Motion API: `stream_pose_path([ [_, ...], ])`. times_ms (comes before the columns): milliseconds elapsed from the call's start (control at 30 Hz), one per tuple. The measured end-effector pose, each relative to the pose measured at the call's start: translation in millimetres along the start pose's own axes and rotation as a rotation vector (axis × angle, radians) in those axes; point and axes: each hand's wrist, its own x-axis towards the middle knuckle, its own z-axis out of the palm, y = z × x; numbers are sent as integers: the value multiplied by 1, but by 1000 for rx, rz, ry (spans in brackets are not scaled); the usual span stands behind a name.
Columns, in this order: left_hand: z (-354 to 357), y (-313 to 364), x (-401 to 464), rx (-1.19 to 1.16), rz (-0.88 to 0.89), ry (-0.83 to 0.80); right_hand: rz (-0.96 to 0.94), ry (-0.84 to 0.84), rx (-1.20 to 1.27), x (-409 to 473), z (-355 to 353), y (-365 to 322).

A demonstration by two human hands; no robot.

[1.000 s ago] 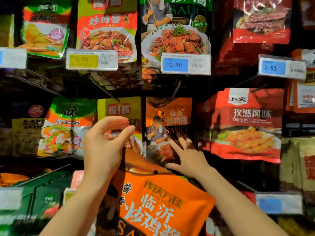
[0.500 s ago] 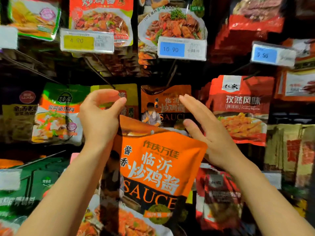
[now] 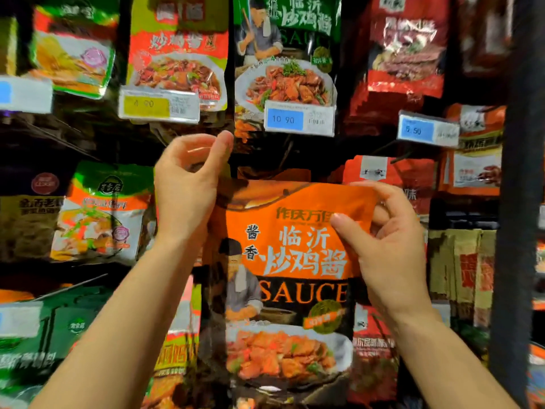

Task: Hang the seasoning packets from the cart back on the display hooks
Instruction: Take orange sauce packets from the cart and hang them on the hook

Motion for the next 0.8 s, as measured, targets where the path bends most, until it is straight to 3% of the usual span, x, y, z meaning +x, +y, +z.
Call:
stream_pose_path([
  [200,-11,11,-15,20,92,-386,130,221,178,56,9,2],
  [500,13,-44,11,288,16,-313,295,295,157,95,34,41],
  [800,20,-84,15,345,-9,-310,340,219,-28,112,33,78],
])
